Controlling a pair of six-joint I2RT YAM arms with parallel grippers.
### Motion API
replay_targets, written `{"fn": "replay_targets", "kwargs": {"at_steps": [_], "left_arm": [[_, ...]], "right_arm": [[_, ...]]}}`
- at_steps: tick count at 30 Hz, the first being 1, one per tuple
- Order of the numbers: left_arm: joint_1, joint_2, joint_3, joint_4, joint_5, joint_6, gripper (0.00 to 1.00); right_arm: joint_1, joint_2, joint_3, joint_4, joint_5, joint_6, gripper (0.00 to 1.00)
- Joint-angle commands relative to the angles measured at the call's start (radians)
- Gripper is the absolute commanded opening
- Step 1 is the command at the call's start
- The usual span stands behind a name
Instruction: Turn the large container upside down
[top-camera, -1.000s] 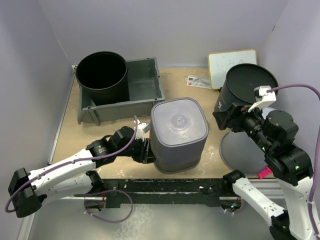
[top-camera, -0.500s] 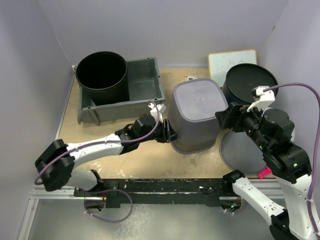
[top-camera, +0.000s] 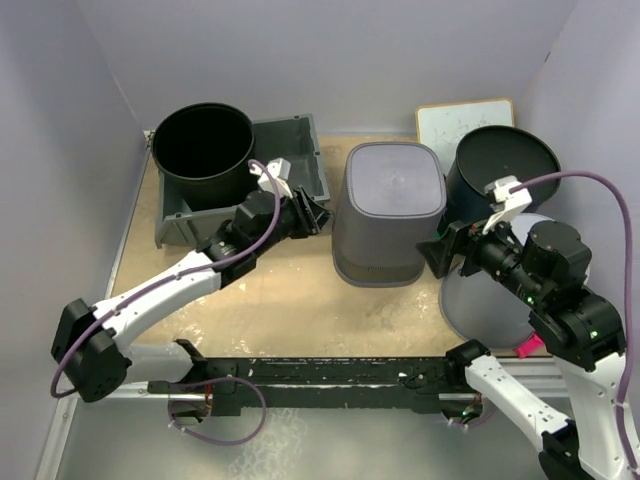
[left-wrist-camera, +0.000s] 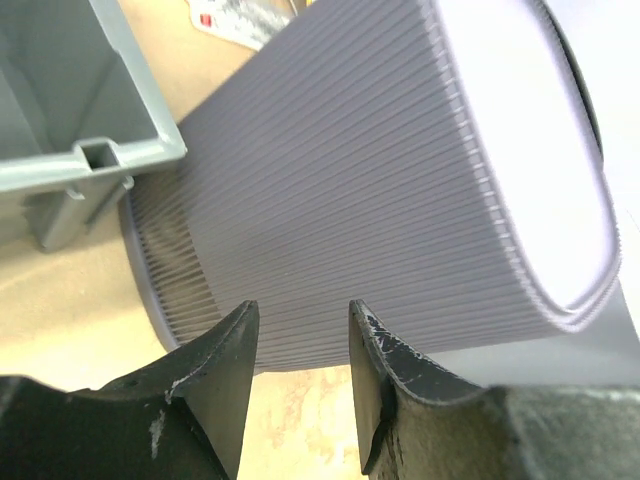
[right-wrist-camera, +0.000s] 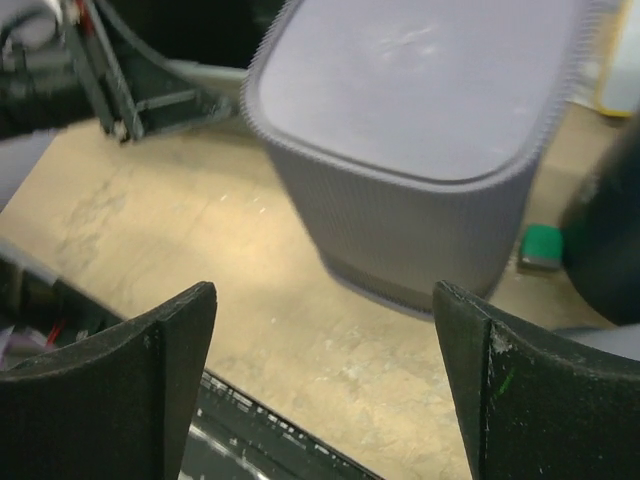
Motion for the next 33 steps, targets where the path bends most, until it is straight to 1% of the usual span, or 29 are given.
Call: {"fn": "replay_targets", "kwargs": {"at_steps": [1,4,6,7,9,11,14,16,18,20,22,25,27,30,33], "left_arm": [[0.014,-0.109,0.110,-0.129,-0.113,0.104,0.39],[0.018,-0.152,0.163,-0.216,-0.193,0.148,0.39],[0.019,-0.166,0.201,-0.294,-0.246,0.176,0.39],[0.019,-0.172,0.218,-0.323,-0.270,0.187,0.39],[0.020,-0.188,0.238,-0.362,-0.315,0.201,0.39],[0.020,-0.204,0.242,-0.378,-0.346,0.204,0.40],[0.020,-0.221,0.228,-0.379,-0.351,0.186,0.40],[0.020,-0.225,0.218,-0.382,-0.343,0.174,0.40],[0.020,-0.230,0.211,-0.388,-0.340,0.164,0.40],[0.021,-0.244,0.203,-0.394,-0.342,0.157,0.40],[0.020,-0.259,0.193,-0.400,-0.350,0.152,0.40],[0.021,-0.280,0.191,-0.421,-0.364,0.150,0.40],[0.021,-0.291,0.189,-0.439,-0.380,0.148,0.40],[0.021,-0.304,0.173,-0.444,-0.394,0.146,0.40],[0.020,-0.302,0.167,-0.440,-0.399,0.145,0.40]], "right_arm": [[0.002,0.029,-0.039,0.022,-0.312,-0.103,0.89],[0.003,0.035,-0.100,0.038,-0.454,-0.116,0.88],[0.003,0.032,-0.137,0.071,-0.507,-0.105,0.88],[0.003,0.029,-0.158,0.094,-0.507,-0.094,0.88],[0.003,0.019,-0.198,0.158,-0.471,-0.062,0.88],[0.003,0.016,-0.243,0.242,-0.393,-0.014,0.88],[0.003,0.027,-0.320,0.408,-0.274,0.077,0.88],[0.003,0.045,-0.371,0.530,-0.120,0.161,0.88],[0.003,0.078,-0.411,0.613,0.026,0.217,0.88],[0.003,0.129,-0.424,0.679,0.140,0.244,0.88],[0.003,0.200,-0.408,0.734,0.213,0.248,0.89],[0.003,0.305,-0.325,0.717,0.193,0.233,0.89],[0.003,0.325,-0.305,0.709,0.139,0.231,0.88],[0.003,0.264,-0.373,0.745,0.102,0.251,0.88],[0.005,0.195,-0.481,0.783,0.098,0.298,0.86]]}}
